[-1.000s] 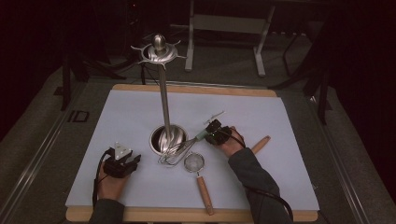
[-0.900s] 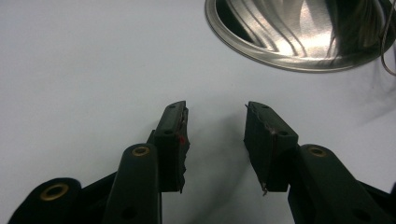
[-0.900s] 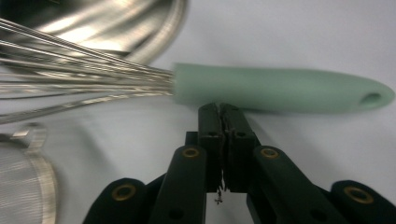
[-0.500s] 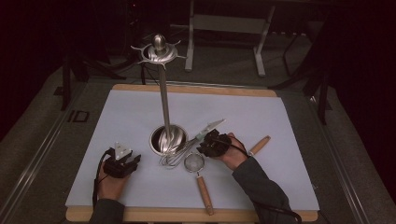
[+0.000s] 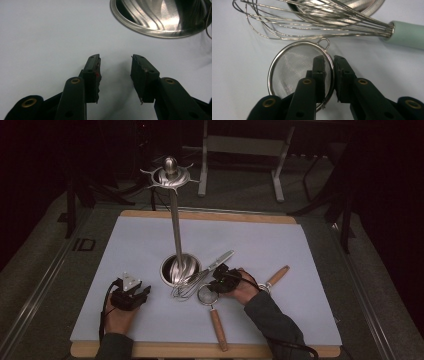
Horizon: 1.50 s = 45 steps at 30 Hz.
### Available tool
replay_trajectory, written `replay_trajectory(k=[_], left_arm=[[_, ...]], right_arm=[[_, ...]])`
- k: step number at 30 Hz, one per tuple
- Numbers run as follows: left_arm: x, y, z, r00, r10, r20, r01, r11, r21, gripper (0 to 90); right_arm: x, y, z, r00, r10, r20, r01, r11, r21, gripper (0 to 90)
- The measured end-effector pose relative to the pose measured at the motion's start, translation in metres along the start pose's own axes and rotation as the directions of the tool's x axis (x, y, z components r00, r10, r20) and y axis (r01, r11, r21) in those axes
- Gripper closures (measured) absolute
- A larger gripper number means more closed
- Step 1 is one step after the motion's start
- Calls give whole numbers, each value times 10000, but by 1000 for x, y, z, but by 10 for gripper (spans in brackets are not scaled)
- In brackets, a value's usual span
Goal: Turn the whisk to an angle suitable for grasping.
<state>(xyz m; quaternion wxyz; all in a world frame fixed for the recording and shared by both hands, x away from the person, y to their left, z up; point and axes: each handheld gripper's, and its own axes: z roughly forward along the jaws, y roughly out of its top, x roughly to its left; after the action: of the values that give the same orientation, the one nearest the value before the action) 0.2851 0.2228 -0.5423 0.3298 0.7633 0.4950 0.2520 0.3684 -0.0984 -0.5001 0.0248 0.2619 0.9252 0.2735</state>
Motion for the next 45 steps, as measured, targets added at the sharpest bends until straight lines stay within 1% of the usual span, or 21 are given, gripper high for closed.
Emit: replay_trajectory(k=[9,13,15,17,21,22,26,27,28,30,31,32,34,35,36,37,38,39,40,41,45], left_arm=[[0,0,0,10000,13,-22,-13,10000,-10,595],[0,0,0,10000,13,-25,-13,10000,-10,595],[0,0,0,10000,15,-24,-15,10000,-12,595],[0,0,0,10000,15,-24,-15,10000,-10,595],[0,0,0,10000,5,-15,-5,10000,0,594],[0,0,0,10000,6,-15,-6,10000,0,594],[0,0,0,10000,6,-20,-6,10000,-5,594],[0,0,0,10000,7,-21,-7,10000,-7,594],[0,0,0,10000,10,-32,-10,10000,-12,594],[0,0,0,10000,9,-27,-9,10000,-9,594],[0,0,0,10000,9,-27,-9,10000,-9,594],[0,0,0,10000,5,-22,-5,10000,-6,594],[0,0,0,10000,9,-30,-9,10000,-10,594],[0,0,0,10000,9,-30,-9,10000,-10,593],[-1,0,0,10000,16,-42,-17,10000,-17,593],[-1,0,0,10000,16,-42,-17,10000,-17,593],[-1,0,0,10000,25,-59,-25,10000,-21,593],[-1,0,0,10000,25,-59,-25,10000,-21,593],[-1,0,0,10000,36,-63,-36,10000,-21,593],[-1,0,0,10000,36,-63,-36,10000,-21,593],[-1,0,0,10000,38,-52,-38,10000,-36,593]], right_arm=[[-23,-17,-28,9955,812,497,-778,9947,-672,842],[-51,-30,-47,9747,1952,1088,-1805,9747,-1319,845],[-70,-39,-56,9515,2748,1384,-2497,9525,-1744,846],[-89,-49,-63,9167,3608,1718,-3242,9229,-2078,846],[-121,-71,-73,8236,5112,2456,-4453,8511,-2782,844],[-126,-75,-74,8005,5322,2756,-4604,8404,-2858,842],[-140,-89,-78,7325,5542,3953,-4690,8317,-2970,831],[-142,-92,-79,7193,5610,4097,-4759,8276,-2976,826],[-144,-94,-79,7142,5594,4207,-4792,8289,-2887,819],[-145,-97,-76,7078,5306,4663,-4668,8468,-2551,767],[-145,-97,-76,7078,5306,4663,-4668,8468,-2551,767],[-140,-97,-78,7078,5093,4895,-4455,8596,-2503,710],[-133,-91,-80,7091,4973,4998,-4215,8673,-2649,670],[-127,-87,-80,7148,4854,5035,-4027,8743,-2711,656],[-122,-83,-80,7289,4733,4947,-3846,8809,-2760,653],[-122,-83,-80,7289,4733,4947,-3846,8809,-2760,653],[-109,-72,-81,7470,4559,4838,-3501,8885,-2967,631],[-109,-72,-81,7470,4559,4838,-3501,8885,-2967,631],[-98,-63,-79,7740,4412,4542,-3255,8925,-3122,626],[-93,-58,-77,7817,4252,4562,-3089,8995,-3091,626],[-80,-45,-70,7918,3877,4719,-2733,9159,-2941,626]])
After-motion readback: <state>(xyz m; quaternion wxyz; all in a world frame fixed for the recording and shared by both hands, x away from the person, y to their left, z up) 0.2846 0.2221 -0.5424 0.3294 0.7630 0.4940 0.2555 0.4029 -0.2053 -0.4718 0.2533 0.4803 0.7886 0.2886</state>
